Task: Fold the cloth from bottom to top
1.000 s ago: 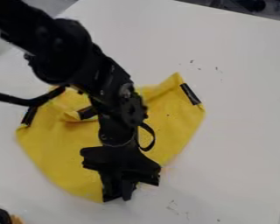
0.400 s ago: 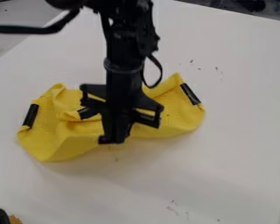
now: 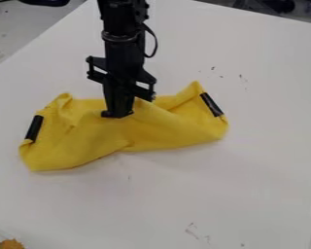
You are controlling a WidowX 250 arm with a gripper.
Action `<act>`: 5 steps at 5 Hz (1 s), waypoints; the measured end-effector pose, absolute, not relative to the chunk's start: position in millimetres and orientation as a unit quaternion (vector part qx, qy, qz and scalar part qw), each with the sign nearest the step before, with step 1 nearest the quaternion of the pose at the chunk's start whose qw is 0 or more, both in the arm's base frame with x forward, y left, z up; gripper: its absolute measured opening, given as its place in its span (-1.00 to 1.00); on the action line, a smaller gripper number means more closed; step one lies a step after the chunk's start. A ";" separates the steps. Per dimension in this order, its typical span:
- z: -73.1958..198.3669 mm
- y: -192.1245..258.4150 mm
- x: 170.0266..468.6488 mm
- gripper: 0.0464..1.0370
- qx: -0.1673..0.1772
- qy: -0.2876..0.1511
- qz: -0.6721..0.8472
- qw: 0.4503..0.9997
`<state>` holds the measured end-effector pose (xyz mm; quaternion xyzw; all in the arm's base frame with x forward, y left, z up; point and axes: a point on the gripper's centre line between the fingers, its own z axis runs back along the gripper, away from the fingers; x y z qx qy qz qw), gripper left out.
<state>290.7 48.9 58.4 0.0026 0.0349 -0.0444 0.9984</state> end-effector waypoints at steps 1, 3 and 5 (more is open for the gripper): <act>45.0 63.3 311.5 -0.95 -0.013 0.034 -0.071 0.997; 34.1 72.2 335.6 -0.91 -0.025 0.025 -0.089 0.995; 36.4 84.3 345.4 0.01 0.014 0.002 -0.096 0.995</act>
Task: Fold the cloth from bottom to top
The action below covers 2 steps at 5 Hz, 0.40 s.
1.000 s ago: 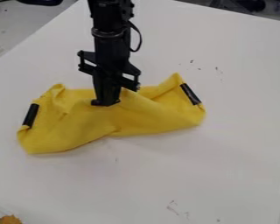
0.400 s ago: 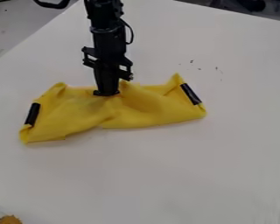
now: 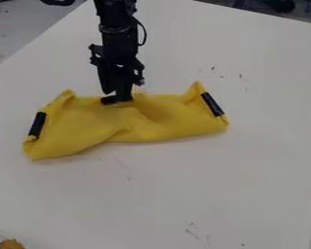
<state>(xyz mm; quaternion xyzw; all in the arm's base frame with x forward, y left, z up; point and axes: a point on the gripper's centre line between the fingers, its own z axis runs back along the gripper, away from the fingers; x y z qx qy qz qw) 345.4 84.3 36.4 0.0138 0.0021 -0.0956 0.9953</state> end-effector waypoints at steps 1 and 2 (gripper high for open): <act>38.9 93.0 355.3 0.57 0.033 -0.026 -0.107 0.993; 46.4 106.0 366.1 0.94 0.052 -0.053 -0.112 0.991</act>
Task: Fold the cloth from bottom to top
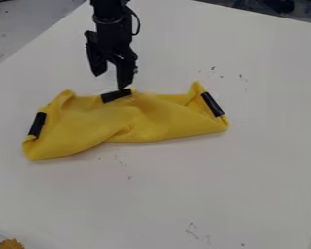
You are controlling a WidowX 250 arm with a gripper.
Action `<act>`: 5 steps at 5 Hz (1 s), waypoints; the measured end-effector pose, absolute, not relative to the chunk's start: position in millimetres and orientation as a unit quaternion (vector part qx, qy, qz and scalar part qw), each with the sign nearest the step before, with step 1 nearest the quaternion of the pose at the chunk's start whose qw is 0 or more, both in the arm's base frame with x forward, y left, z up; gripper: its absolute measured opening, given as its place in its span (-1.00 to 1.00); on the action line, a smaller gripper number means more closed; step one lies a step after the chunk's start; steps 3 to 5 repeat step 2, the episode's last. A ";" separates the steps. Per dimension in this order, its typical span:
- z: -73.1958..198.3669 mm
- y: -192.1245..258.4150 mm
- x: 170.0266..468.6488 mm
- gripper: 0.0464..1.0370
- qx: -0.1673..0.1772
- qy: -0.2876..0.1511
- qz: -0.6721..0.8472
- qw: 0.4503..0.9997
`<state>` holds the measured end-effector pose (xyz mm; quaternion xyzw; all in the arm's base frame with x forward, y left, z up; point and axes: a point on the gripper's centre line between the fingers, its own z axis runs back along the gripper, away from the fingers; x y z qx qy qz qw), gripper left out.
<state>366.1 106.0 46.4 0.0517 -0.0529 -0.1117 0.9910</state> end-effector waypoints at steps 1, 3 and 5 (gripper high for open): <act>48.1 108.1 370.8 0.93 0.056 -0.067 -0.114 0.990; 51.0 106.2 368.6 0.93 0.045 -0.055 -0.103 0.992; 51.0 106.2 368.6 0.93 0.045 -0.055 -0.103 0.992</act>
